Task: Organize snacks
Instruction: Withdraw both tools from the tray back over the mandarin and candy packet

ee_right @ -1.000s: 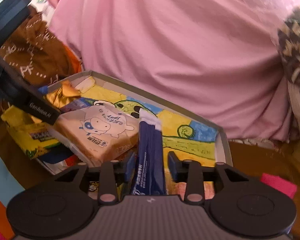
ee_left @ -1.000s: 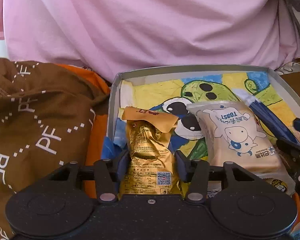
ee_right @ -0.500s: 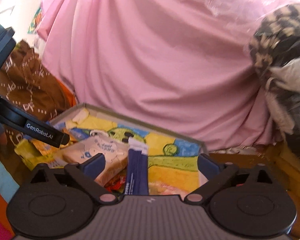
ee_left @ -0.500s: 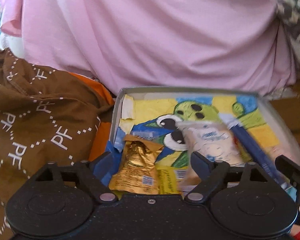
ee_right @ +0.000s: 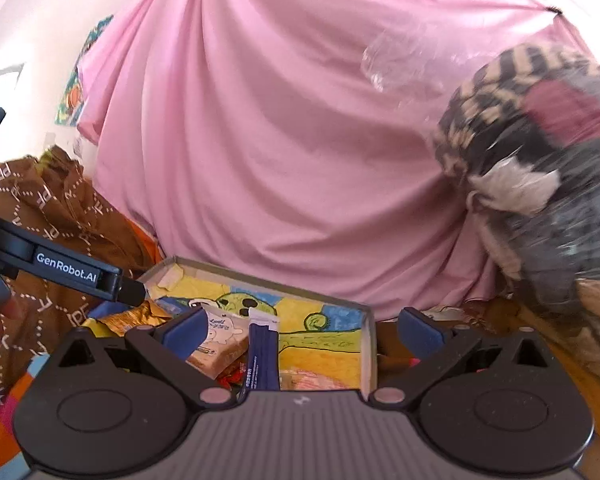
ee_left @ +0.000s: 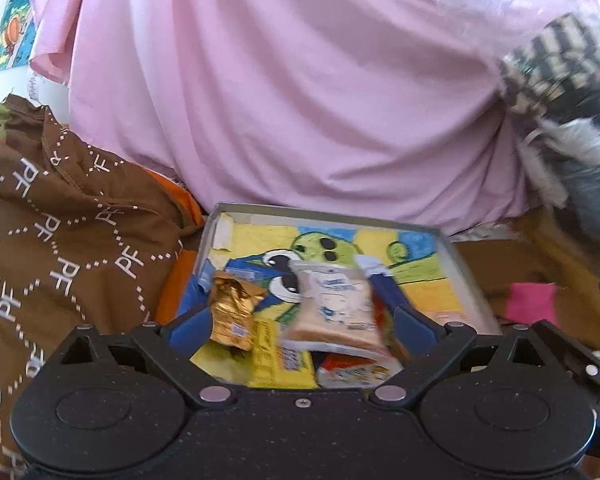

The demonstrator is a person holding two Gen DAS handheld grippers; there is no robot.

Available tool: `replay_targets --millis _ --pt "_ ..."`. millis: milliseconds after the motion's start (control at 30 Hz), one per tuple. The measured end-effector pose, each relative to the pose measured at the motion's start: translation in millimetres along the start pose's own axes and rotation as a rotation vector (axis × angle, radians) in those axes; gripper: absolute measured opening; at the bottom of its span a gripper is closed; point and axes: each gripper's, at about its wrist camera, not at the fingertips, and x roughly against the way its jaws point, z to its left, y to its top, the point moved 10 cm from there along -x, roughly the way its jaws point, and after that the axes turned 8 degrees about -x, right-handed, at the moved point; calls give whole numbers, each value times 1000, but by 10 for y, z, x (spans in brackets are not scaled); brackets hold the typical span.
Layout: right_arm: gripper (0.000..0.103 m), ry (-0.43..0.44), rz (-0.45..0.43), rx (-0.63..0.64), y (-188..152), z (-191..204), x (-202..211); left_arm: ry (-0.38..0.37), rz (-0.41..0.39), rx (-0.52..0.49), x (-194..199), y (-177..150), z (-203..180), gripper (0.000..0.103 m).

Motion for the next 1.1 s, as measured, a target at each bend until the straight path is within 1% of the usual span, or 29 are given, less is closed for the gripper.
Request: replay_targets --millis 100,167,267,333,467,667,800,867,967,1100 --pt "103 14 -14 -36 -19 14 243 -34 -44 50 280 -103 -22 99" --pt "103 17 -23 -52 -51 22 396 -38 -38 61 437 -229 -29 100" --pt "103 23 -26 -63 -102 49 600 -45 -12 41 618 -390 -54 100" --pt "103 20 -22 -78 -146 57 713 -44 -13 45 727 -450 -55 101" --pt "103 5 9 -105 -283 62 896 -33 -18 44 902 -574 -70 102" --pt "103 -20 79 -86 -530 43 1110 -16 18 0 1069 -827 -148 102" --pt "103 -21 138 -88 -672 13 1179 -10 68 7 1140 -1032 -192 102" --pt "103 -3 173 -81 -749 34 1210 5 99 -9 1151 -1136 -207 102" --pt "103 51 225 -95 -880 85 1242 9 188 -37 1124 -1319 -246 102" --pt "103 68 302 -82 -1079 128 1217 -3 260 -3 1122 -1528 -267 102"
